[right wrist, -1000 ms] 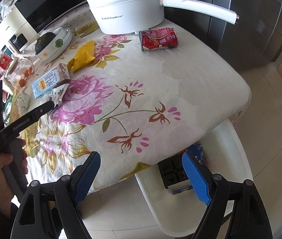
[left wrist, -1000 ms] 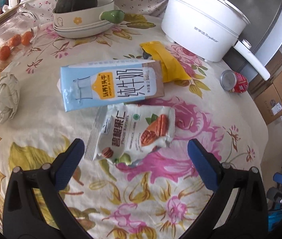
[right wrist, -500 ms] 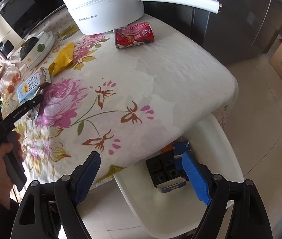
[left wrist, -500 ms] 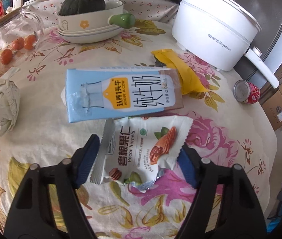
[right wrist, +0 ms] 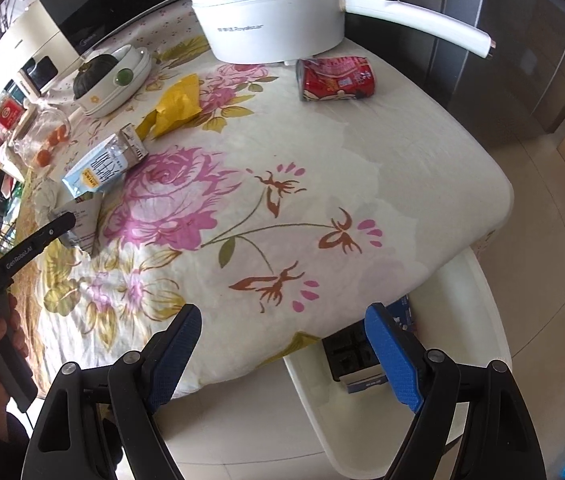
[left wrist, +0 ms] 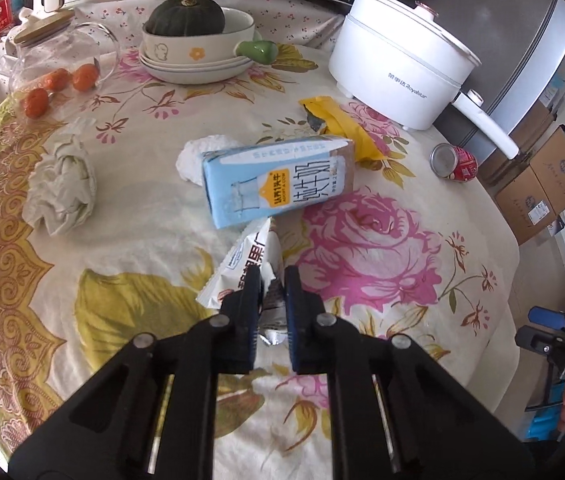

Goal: Collect trash
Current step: 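Grasp the white pecan packet with the left tool, then grasp the light blue milk carton with the right tool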

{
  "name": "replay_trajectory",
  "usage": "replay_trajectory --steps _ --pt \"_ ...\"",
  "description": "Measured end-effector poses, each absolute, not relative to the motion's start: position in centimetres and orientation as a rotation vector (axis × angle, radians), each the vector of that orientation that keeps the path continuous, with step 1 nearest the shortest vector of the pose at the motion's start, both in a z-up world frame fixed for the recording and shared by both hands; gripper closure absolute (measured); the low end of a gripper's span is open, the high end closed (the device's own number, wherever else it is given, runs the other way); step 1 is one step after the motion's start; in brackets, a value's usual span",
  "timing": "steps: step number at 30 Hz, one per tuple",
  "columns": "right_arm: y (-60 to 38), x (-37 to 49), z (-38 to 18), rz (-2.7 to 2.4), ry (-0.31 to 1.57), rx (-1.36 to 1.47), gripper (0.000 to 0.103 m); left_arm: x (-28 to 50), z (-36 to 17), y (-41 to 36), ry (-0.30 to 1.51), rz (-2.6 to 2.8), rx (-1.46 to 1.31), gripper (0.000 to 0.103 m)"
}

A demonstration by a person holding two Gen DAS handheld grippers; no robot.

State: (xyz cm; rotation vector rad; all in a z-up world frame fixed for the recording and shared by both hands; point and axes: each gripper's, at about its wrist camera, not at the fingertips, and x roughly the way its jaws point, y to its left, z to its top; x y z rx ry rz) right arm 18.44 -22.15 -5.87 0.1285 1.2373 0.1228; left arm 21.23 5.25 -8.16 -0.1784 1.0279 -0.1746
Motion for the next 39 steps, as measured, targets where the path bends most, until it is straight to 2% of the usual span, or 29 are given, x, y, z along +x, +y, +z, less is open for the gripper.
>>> replay_trajectory --steps 9,14,21,27,34,37,39 --pt "-15.0 22.4 -5.2 0.173 1.227 0.140 0.018 18.4 -4.7 10.3 0.956 -0.153 -0.158 0.094" --pt "-10.5 26.2 -4.8 0.203 1.206 0.245 0.018 17.5 -3.6 14.1 0.925 -0.117 -0.231 0.094" --pt "-6.3 30.6 -7.5 0.150 1.248 0.360 0.018 16.6 -3.3 16.8 0.912 -0.104 -0.300 0.094" --pt "-4.9 33.1 -9.1 0.097 1.259 0.572 0.018 16.4 -3.3 18.1 0.909 -0.091 -0.328 0.094" --pt "-3.3 34.3 -11.3 -0.005 1.261 0.551 0.017 16.3 -3.4 18.9 0.911 -0.078 -0.351 0.094" --pt "-3.1 34.0 -11.0 0.024 1.265 0.531 0.026 16.3 -3.6 18.8 0.920 -0.078 -0.343 0.094" --pt "-3.2 33.6 -10.6 0.051 1.276 0.519 0.041 16.2 -3.7 18.7 0.925 -0.077 -0.335 0.094"
